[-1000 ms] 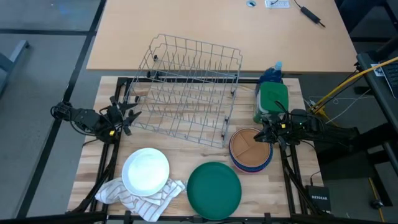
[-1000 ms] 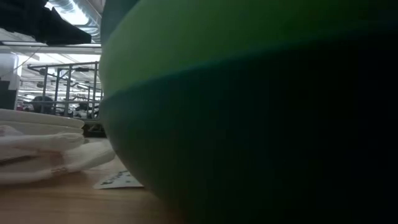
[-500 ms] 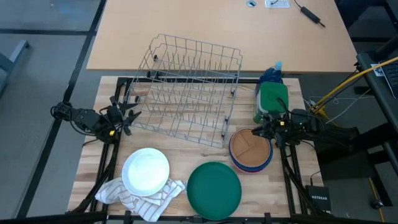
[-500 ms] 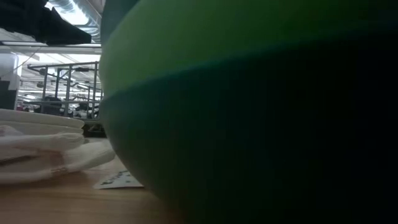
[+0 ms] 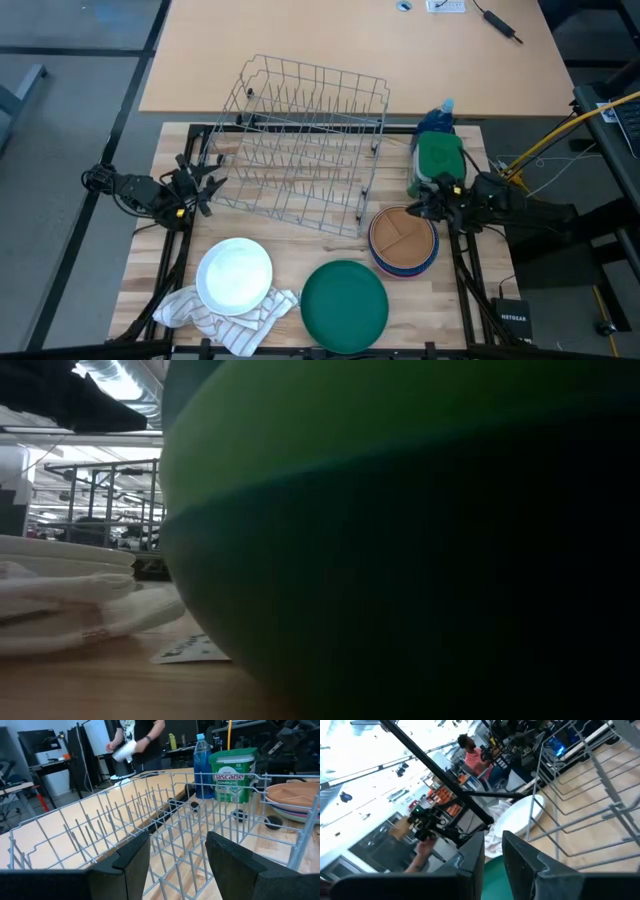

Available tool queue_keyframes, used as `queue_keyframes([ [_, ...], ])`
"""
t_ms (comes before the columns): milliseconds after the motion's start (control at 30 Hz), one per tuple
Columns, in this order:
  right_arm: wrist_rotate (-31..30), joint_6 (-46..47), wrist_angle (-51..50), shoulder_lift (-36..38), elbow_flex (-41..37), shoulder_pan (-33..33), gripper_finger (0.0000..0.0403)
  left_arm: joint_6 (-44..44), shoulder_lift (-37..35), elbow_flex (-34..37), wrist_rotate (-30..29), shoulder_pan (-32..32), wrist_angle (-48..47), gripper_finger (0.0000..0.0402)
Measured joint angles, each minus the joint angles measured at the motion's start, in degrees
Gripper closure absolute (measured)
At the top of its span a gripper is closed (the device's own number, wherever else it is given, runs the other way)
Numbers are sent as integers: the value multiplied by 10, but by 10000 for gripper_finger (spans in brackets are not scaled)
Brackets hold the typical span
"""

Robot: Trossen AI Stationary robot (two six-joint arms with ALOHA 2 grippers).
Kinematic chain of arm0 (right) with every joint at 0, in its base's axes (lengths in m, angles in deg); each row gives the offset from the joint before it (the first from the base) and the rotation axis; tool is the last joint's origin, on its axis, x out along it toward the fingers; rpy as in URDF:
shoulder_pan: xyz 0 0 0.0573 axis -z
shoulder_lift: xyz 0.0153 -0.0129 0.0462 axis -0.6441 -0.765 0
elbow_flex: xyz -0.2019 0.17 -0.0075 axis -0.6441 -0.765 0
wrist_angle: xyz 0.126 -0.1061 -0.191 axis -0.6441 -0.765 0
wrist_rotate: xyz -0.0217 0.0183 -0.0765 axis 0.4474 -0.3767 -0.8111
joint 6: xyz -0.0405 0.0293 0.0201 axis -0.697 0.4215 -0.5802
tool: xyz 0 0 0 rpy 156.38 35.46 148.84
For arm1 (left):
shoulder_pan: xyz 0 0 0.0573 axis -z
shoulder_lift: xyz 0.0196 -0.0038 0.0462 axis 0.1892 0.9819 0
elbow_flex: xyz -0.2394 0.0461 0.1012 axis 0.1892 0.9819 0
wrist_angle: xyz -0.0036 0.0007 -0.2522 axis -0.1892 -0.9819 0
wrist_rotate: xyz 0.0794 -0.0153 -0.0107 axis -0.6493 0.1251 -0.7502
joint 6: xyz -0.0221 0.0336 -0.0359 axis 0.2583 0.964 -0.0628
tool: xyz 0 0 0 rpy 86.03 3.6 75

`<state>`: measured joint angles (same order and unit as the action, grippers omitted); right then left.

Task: Sort dishes
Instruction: Put the dark green plate in the dish rack

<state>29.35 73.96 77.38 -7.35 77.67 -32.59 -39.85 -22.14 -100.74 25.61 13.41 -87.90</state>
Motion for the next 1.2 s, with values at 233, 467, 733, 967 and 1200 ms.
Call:
queue_keyframes([
  [233,-7,1,15,-120,0,0,279,0,0,0,-1,0,0,218],
  [467,52,-5,130,-253,0,0,227,0,0,0,-1,0,0,218],
  [733,90,-2,178,-366,2,-28,224,0,0,0,-1,0,0,218],
  [967,71,6,173,-461,68,-130,223,-65,0,0,0,0,1,218],
  [1200,5,-8,135,-563,167,-200,223,-216,0,0,0,0,1,218],
])
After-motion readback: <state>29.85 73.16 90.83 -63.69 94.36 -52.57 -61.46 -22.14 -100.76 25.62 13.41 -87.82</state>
